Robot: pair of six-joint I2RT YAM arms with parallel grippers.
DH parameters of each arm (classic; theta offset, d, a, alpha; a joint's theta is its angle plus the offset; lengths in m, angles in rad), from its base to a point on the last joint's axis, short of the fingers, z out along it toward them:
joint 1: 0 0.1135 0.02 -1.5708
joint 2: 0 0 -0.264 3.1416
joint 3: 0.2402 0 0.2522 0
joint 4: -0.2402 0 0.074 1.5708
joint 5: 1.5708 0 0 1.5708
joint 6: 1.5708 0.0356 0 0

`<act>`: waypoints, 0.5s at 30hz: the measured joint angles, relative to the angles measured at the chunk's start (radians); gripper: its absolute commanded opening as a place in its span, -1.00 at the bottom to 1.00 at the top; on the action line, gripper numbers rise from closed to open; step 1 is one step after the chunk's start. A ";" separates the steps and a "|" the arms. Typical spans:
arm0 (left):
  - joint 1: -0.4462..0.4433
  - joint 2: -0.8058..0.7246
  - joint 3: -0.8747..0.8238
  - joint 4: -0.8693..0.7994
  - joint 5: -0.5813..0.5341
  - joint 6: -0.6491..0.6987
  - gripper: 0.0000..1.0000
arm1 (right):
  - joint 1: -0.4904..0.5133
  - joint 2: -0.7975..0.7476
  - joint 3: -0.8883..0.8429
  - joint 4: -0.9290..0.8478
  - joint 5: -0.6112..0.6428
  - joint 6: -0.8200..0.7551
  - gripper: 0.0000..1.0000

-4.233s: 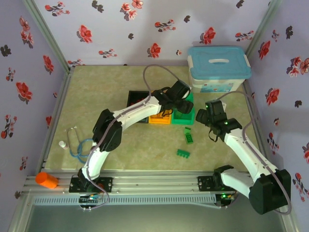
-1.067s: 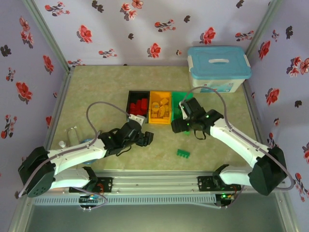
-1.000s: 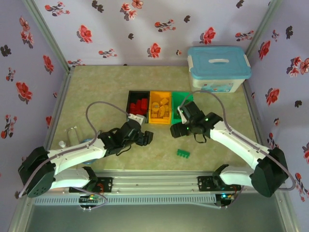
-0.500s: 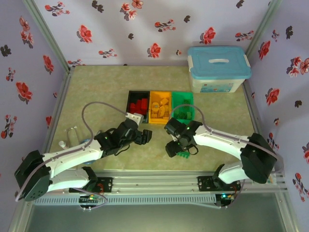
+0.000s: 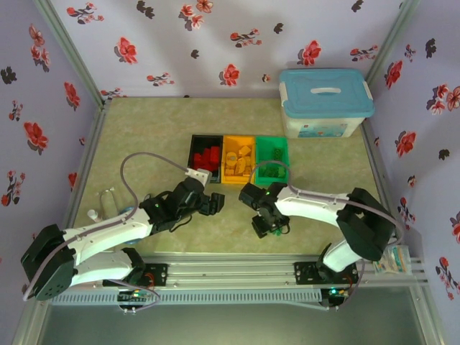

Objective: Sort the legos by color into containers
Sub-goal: Pick up the lego from the bottom-center of the table.

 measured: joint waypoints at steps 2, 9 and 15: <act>0.001 0.000 0.000 0.000 0.000 0.000 0.60 | 0.000 0.026 0.004 -0.005 0.009 0.001 0.01; 0.005 0.000 -0.006 0.003 0.000 0.000 0.60 | 0.000 0.040 0.017 -0.017 0.051 0.008 -0.46; 0.009 0.000 -0.014 0.010 0.000 0.000 0.60 | 0.000 0.066 0.058 -0.024 0.088 0.008 -0.65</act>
